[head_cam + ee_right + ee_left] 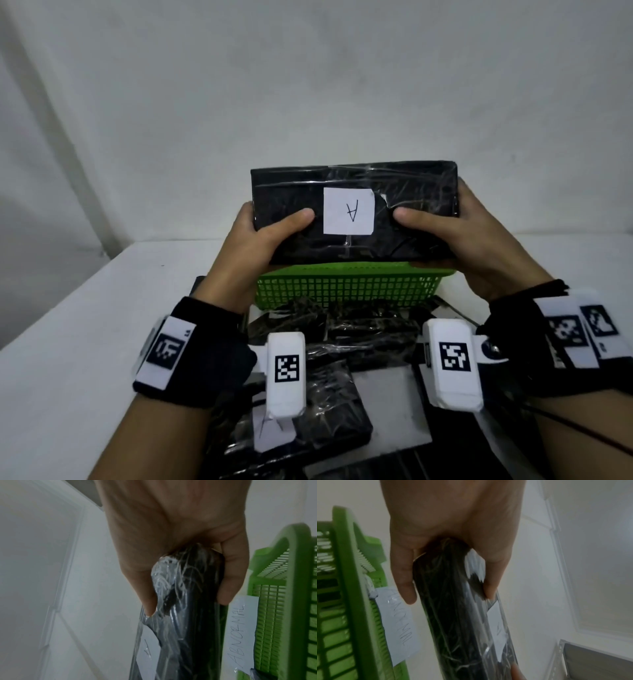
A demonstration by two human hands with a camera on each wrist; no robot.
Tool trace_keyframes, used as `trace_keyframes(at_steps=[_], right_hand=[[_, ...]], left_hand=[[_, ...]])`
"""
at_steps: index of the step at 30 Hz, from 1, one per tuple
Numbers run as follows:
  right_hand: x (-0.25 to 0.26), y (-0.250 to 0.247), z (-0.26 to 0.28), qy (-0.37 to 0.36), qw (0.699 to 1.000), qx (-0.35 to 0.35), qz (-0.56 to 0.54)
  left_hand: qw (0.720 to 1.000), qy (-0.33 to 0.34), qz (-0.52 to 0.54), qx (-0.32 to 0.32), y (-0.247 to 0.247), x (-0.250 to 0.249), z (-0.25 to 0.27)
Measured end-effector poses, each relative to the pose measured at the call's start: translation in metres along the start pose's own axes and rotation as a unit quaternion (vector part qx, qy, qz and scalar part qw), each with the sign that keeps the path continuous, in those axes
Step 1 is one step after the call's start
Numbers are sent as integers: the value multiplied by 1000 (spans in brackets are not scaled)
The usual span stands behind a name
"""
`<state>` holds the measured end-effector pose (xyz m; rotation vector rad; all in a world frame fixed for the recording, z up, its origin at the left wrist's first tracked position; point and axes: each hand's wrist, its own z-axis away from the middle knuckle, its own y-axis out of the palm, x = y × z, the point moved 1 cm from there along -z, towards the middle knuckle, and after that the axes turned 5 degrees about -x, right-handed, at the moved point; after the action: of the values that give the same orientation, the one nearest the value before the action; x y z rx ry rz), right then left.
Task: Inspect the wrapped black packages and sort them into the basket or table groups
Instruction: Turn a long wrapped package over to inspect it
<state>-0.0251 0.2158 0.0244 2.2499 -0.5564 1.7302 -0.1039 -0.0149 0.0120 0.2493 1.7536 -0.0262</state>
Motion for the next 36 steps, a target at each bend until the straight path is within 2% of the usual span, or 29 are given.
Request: trace_keyframes(at_steps=[4, 9, 17, 24, 28, 31, 33, 36], right_hand=[[2, 14, 2, -23, 1000, -12, -10], [7, 17, 9, -34, 999, -15, -16], [10, 17, 24, -45, 997, -49, -30], [3, 16, 15, -87, 994, -68, -15], [2, 10, 17, -151, 987, -53, 21], [9, 4, 18, -186, 979, -33, 75], [10, 0, 18, -173, 981, -30, 81], [14, -2, 18, -87, 996, -10, -18]], left_hand=[[1000, 14, -4, 0, -12, -11, 5], [999, -3, -3, 46, -21, -22, 12], [999, 25, -25, 39, -14, -25, 19], [995, 92, -36, -4, -13, -20, 15], [984, 113, -133, 43, -26, -21, 15], [989, 70, -112, 72, -28, -25, 17], [993, 45, -77, 74, -23, -28, 19], [995, 45, -64, 70, -14, -24, 19]])
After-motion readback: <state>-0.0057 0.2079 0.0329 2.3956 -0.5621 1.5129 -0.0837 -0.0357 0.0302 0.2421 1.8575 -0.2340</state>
